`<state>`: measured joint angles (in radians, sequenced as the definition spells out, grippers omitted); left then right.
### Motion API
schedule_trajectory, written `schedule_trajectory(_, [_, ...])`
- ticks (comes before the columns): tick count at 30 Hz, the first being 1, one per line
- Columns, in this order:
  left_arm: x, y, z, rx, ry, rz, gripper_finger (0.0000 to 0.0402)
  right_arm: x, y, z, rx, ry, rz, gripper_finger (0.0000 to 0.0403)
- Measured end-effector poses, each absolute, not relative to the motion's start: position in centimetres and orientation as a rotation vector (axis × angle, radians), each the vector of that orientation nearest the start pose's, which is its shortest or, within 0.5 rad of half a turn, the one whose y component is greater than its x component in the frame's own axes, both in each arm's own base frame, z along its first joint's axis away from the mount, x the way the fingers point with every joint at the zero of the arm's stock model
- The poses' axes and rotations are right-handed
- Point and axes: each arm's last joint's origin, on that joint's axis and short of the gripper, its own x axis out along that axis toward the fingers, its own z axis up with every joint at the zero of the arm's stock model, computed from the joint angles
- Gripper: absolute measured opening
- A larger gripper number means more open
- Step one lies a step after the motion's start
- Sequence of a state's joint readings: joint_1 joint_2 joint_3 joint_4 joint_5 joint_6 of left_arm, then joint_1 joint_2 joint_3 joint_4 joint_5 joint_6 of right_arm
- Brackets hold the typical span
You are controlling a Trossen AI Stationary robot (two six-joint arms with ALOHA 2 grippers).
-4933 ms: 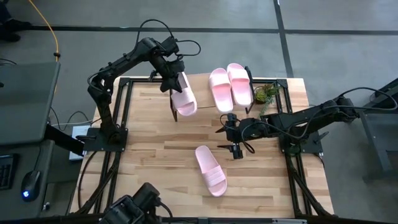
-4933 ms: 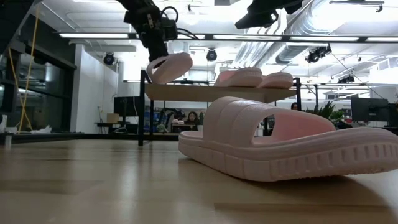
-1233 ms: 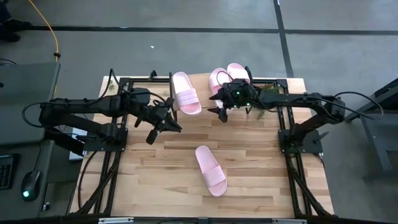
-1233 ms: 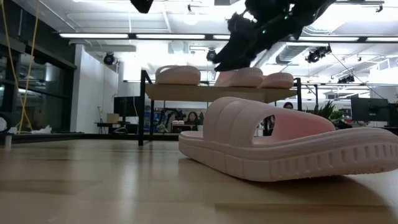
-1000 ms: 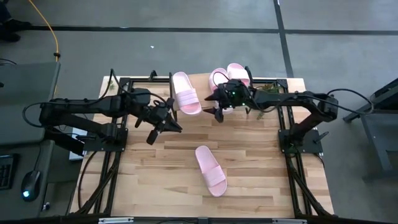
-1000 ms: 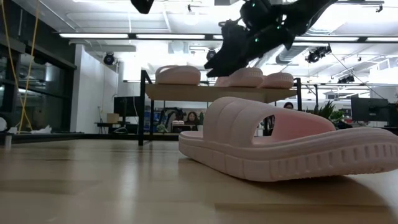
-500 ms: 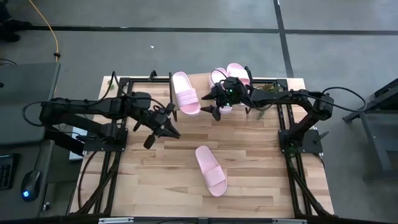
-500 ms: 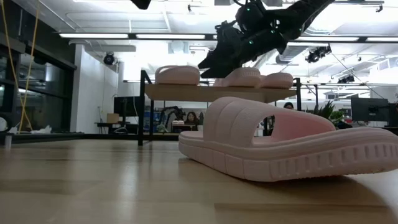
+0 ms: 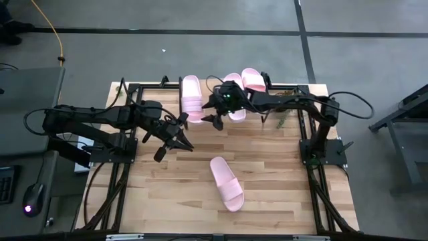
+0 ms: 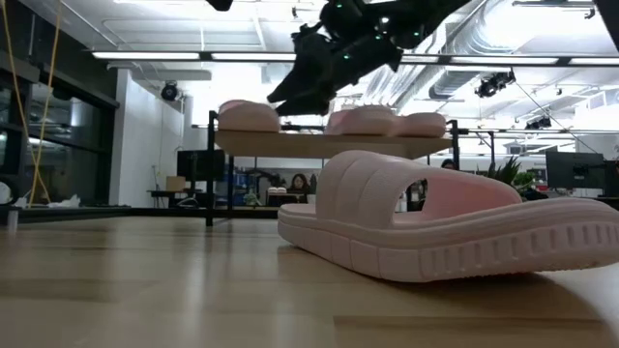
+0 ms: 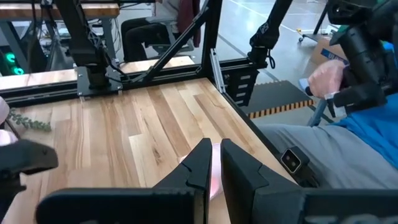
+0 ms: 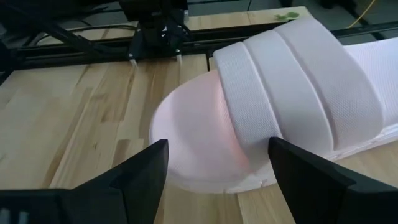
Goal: Pick and place slides into the shelf
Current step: Put the pink slipper on the shelf
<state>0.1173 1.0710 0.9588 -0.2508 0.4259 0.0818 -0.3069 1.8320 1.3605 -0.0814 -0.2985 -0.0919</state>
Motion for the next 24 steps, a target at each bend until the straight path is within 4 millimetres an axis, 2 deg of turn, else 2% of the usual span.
schedule_trajectory(6, [23.1, 1.5, 33.2, -0.024, 0.359, -0.32, 0.0024, 40.2, -11.9, 25.2, 0.076, 0.552, 0.017, 0.0273])
schedule_trajectory(12, [23.1, 1.5, 33.2, -0.024, 0.359, -0.32, 0.0024, 39.2, -11.7, 24.5, 0.066, 0.694, -0.063, 0.0273])
schedule_trajectory(24, [23.1, 1.5, 33.3, -0.019, 0.35, -0.308, 0.0024, 38.0, -11.6, 26.2, 0.039, 0.694, -0.088, 0.0273])
